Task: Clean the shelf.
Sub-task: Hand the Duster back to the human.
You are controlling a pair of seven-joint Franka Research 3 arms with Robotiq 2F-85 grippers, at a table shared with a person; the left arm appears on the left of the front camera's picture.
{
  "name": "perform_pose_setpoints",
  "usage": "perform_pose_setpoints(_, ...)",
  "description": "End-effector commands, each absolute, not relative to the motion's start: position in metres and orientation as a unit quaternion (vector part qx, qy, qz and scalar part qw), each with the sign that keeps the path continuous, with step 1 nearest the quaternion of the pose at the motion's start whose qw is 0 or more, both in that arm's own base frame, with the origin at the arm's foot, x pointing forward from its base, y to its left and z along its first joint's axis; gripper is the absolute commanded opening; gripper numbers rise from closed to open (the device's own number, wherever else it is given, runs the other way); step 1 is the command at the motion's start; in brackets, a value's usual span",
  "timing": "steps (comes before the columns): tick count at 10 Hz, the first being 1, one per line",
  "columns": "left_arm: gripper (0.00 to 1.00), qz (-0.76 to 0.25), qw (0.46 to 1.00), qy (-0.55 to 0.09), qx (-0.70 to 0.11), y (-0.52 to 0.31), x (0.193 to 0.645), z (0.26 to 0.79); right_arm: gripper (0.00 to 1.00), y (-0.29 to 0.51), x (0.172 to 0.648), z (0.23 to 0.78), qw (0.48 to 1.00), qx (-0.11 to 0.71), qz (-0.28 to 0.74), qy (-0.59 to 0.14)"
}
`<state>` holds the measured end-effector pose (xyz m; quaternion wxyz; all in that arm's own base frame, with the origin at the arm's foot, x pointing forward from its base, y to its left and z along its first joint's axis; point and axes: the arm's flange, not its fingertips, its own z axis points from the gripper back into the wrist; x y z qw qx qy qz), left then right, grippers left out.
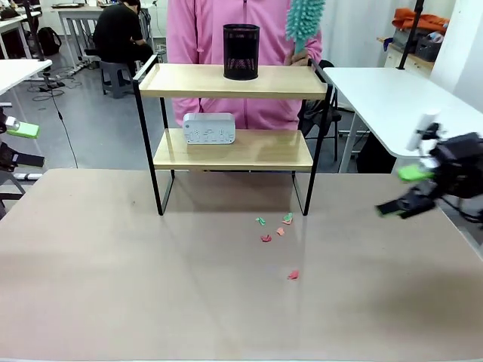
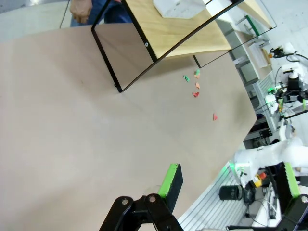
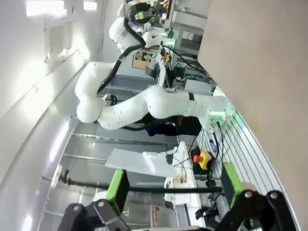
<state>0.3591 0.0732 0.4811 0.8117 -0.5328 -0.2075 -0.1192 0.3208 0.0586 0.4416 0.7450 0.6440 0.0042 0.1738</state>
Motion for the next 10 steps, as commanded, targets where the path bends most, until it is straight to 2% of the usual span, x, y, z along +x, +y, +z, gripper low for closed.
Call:
perform_pose_setpoints(1,1.00,-0.121,0.812,-0.207,-0.533,0.075,0.356,0.482,1.00,0.101,0.313,0.418,0.788,0.610,0.087,-0.020)
perform_pose_setpoints(2,1.00,-0.121,0.812,-0.207,-0.533,0.075,0.356,0.482,1.00,0.059,0.321,0.442,0.745,0.644,0.174,0.004)
perform_pose_setpoints(10,1.00,-0.121,0.812,-0.207,-0.533,0.075,0.356,0.482,1.00,0.059,0.321,0.442,0.745,0.644,0.174,0.004)
